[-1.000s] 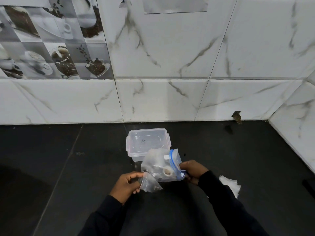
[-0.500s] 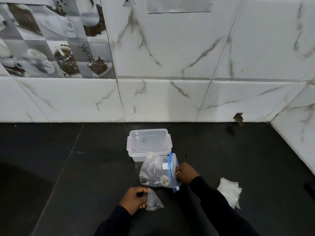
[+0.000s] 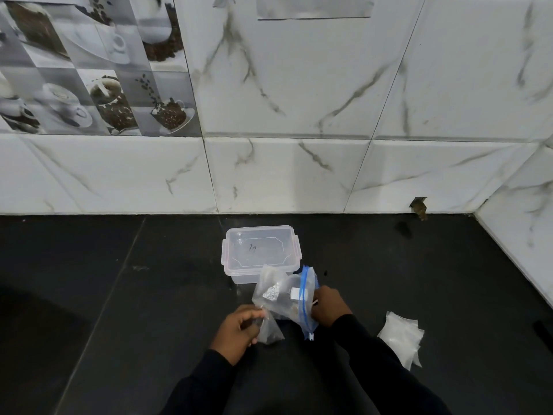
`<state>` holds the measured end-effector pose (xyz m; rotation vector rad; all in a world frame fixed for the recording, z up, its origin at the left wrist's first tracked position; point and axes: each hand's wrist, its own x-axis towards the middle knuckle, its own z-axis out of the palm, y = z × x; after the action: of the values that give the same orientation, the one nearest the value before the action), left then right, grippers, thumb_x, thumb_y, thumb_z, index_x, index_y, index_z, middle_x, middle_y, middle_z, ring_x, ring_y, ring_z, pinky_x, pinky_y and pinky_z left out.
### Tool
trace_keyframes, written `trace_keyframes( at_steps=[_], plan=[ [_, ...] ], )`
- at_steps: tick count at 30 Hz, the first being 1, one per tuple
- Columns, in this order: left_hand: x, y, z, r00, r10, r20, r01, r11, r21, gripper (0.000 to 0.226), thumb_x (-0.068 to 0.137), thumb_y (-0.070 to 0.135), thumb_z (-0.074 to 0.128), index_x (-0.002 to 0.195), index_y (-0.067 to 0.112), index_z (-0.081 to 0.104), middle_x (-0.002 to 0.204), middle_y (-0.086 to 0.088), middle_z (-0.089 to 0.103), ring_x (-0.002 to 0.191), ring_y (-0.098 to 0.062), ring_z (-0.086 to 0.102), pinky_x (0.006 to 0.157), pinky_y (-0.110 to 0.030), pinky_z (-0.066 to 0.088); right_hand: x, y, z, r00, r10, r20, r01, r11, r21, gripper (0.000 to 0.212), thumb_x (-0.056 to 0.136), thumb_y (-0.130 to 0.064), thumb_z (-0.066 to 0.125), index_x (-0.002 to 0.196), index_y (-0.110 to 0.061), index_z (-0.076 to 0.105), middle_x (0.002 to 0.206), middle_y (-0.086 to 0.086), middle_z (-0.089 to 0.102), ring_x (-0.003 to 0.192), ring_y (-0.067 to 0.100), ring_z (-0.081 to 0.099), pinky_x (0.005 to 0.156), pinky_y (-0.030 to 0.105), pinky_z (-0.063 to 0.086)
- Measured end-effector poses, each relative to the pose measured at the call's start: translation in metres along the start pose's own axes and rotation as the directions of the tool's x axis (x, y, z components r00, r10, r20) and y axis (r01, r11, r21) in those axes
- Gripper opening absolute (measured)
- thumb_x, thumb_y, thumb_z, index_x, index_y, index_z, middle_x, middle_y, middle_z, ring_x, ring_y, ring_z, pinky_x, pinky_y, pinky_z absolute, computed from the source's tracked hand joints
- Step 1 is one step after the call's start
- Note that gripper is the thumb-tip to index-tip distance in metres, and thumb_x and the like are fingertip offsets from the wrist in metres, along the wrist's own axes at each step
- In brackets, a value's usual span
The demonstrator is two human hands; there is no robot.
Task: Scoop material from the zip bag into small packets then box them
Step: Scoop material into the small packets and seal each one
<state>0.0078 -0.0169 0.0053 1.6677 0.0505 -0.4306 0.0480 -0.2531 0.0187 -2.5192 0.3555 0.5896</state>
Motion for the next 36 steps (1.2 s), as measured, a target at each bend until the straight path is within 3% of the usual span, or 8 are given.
trace_keyframes(
  at_steps=[7, 12, 15, 18, 26, 29, 33, 36],
  plan=[
    [0.010, 0.016, 0.001, 0.991, 0.035, 0.128, -0.033, 0.999, -0.017, 0.045, 0.086, -0.014, 0.049, 0.116, 0.012, 0.070, 0.131, 0.001, 0.061, 0.055, -0.010, 0.055, 0.049, -0.018, 0.043, 0.003, 0.008, 0.001, 0.991, 0.007, 0.137, -0.035, 0.977, 0.209, 0.032, 0.086, -0.005, 0.055, 0.056, -0.015, 0.059, 0.056, -0.002, 0.059, 0.051, 0.008, 0.055, 0.050, 0.018, 0.042],
    [0.002, 0.015, -0.014, 0.999, -0.004, 0.034, 0.005, 0.999, -0.042, 0.037, 0.088, -0.014, 0.051, 0.105, 0.009, 0.074, 0.121, -0.002, 0.066, 0.050, -0.010, 0.054, 0.047, -0.019, 0.044, -0.002, 0.022, 0.001, 0.975, 0.078, 0.208, -0.182, 0.818, 0.546, 0.035, 0.089, 0.011, 0.043, 0.065, -0.001, 0.066, 0.059, 0.013, 0.059, 0.043, 0.015, 0.051, 0.040, 0.022, 0.039],
    [-0.002, 0.014, -0.016, 0.999, -0.016, 0.041, 0.015, 0.999, 0.032, 0.028, 0.089, -0.010, 0.055, 0.101, 0.008, 0.074, 0.118, 0.000, 0.061, 0.050, -0.009, 0.054, 0.050, -0.020, 0.046, 0.001, 0.020, -0.004, 0.978, 0.077, 0.194, -0.151, 0.901, 0.407, 0.037, 0.090, 0.009, 0.048, 0.064, -0.008, 0.067, 0.063, 0.010, 0.063, 0.055, 0.020, 0.058, 0.053, 0.026, 0.052],
    [-0.005, 0.020, -0.011, 0.998, 0.031, 0.059, -0.037, 0.995, 0.094, 0.034, 0.087, -0.011, 0.053, 0.106, 0.009, 0.072, 0.118, 0.001, 0.061, 0.054, -0.008, 0.056, 0.054, -0.020, 0.048, 0.004, 0.012, -0.008, 0.990, 0.060, 0.130, -0.081, 0.984, 0.161, 0.039, 0.089, 0.000, 0.052, 0.054, -0.017, 0.051, 0.057, 0.000, 0.052, 0.054, 0.010, 0.051, 0.052, 0.018, 0.043],
    [-0.009, 0.020, -0.007, 0.992, 0.082, 0.097, -0.089, 0.994, 0.062, 0.054, 0.085, -0.014, 0.051, 0.112, 0.029, 0.069, 0.123, 0.019, 0.062, 0.061, -0.012, 0.059, 0.058, -0.021, 0.049, 0.006, 0.000, 0.000, 0.984, 0.003, 0.177, -0.025, 0.992, 0.127, 0.031, 0.091, -0.010, 0.055, 0.060, -0.015, 0.052, 0.063, 0.000, 0.054, 0.059, 0.011, 0.053, 0.054, 0.018, 0.042],
    [-0.009, 0.025, -0.013, 0.993, 0.111, 0.035, -0.114, 0.989, 0.095, 0.045, 0.085, -0.014, 0.051, 0.113, 0.015, 0.070, 0.119, 0.008, 0.064, 0.059, -0.011, 0.059, 0.057, -0.023, 0.049, 0.005, 0.009, 0.003, 0.972, 0.026, 0.235, -0.131, 0.886, 0.444, 0.025, 0.090, 0.000, 0.054, 0.071, -0.007, 0.069, 0.072, 0.009, 0.067, 0.062, 0.020, 0.062, 0.059, 0.026, 0.051],
    [-0.009, 0.023, -0.022, 0.996, 0.092, -0.004, -0.090, 0.988, 0.126, 0.039, 0.085, -0.016, 0.051, 0.106, 0.010, 0.071, 0.111, -0.005, 0.064, 0.055, -0.009, 0.058, 0.056, -0.023, 0.050, 0.005, 0.019, 0.003, 0.936, 0.099, 0.338, -0.335, 0.540, 0.772, 0.031, 0.089, 0.004, 0.052, 0.067, -0.001, 0.074, 0.070, 0.016, 0.064, 0.063, 0.027, 0.059, 0.063, 0.035, 0.051],
    [-0.009, 0.011, -0.023, 0.999, 0.037, -0.004, -0.036, 0.989, 0.140, 0.033, 0.087, -0.013, 0.053, 0.104, 0.007, 0.072, 0.108, -0.008, 0.064, 0.054, -0.009, 0.057, 0.053, -0.022, 0.048, -0.001, 0.016, -0.007, 0.944, 0.081, 0.321, -0.312, 0.547, 0.777, 0.020, 0.088, 0.000, 0.058, 0.080, 0.008, 0.074, 0.072, 0.021, 0.065, 0.059, 0.028, 0.059, 0.060, 0.034, 0.050]
  ],
)
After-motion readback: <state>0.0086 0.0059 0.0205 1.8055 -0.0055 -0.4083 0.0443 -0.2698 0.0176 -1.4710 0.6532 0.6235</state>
